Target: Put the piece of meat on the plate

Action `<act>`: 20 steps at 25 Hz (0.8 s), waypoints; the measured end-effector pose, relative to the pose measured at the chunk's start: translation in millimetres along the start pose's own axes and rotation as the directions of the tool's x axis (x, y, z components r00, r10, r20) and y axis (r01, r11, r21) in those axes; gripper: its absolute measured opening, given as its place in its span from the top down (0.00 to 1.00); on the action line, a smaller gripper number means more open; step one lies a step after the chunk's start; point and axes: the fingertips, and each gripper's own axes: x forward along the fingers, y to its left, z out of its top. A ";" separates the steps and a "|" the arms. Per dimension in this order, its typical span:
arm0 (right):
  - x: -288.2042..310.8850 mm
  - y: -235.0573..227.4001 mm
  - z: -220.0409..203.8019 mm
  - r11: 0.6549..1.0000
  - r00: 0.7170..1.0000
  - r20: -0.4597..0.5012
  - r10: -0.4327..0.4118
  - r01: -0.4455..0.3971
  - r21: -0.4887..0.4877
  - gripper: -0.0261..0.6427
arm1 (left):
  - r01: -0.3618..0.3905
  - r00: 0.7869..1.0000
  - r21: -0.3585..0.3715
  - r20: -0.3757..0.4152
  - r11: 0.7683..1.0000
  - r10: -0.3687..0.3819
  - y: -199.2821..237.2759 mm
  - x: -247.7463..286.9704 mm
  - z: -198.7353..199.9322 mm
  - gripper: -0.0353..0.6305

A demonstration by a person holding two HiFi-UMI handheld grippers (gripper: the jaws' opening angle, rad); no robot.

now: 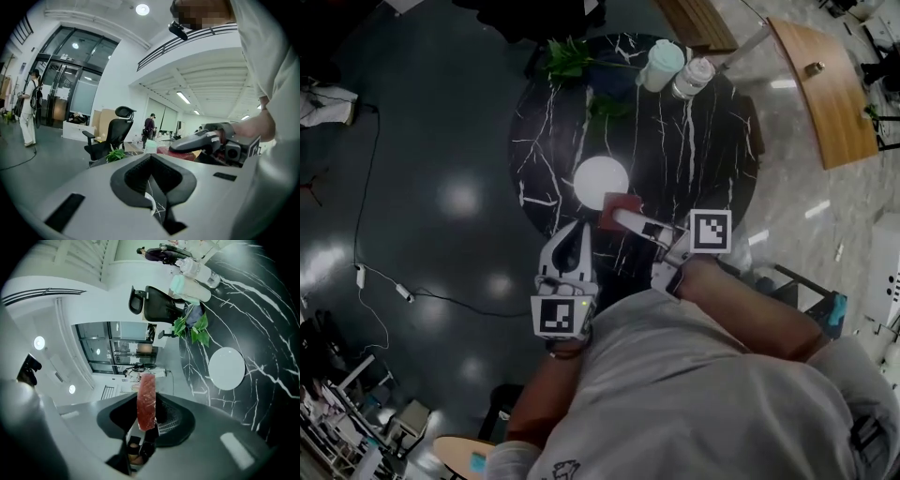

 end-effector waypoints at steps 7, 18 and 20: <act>27.9 -61.4 36.4 0.997 0.997 -0.054 -0.059 0.056 -0.061 0.83 | -0.017 0.998 -0.014 -0.058 1.000 0.017 22.2 40.4 -50.4 0.94; 76.6 -171.8 46.3 0.988 0.978 -0.144 -0.152 0.146 -0.051 0.83 | -0.026 0.993 -0.039 -0.112 0.999 0.022 47.7 93.4 -120.6 0.94; 78.8 -190.3 45.6 0.982 0.970 -0.161 -0.184 0.176 -0.060 0.83 | -0.039 0.992 -0.050 -0.124 0.998 0.033 53.7 100.2 -133.4 0.94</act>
